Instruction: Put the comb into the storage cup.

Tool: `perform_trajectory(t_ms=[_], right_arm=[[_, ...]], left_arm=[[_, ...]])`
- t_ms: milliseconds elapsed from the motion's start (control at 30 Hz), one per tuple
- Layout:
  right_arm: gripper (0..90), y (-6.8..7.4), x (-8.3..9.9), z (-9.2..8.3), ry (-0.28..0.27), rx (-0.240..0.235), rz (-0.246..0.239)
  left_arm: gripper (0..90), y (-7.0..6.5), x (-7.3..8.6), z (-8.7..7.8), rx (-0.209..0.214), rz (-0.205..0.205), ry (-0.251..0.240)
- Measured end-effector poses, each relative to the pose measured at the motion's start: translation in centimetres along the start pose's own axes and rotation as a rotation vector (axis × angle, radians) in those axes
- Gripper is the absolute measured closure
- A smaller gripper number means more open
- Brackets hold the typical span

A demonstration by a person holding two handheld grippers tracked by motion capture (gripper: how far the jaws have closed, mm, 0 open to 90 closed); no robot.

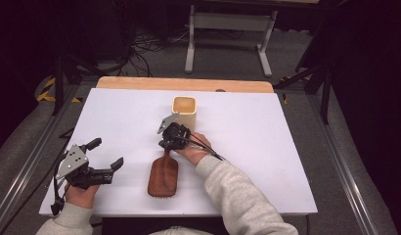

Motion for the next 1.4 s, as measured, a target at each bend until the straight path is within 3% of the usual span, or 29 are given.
perform_trajectory(t_ms=[533,1400], right_arm=[[89.7,-0.6,1.5,-0.3,0.117,0.007,0.036],[89.7,-0.5,5.6,-2.1,0.182,-0.018,0.087]], left_arm=[[2.5,0.0,0.0,0.0,-0.001,0.001,0.002],[2.5,-0.1,-0.1,-0.1,-0.003,0.004,-0.009]])
Point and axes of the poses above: each handheld gripper's, and its own axes: z roughly forward along the jaws, x roughly out of its underside, y roughly to its left, the point moved 2 cm from there along z, roughly forward along the jaws, and after that the axes turned 13 degrees about y, right-handed, at the moved point
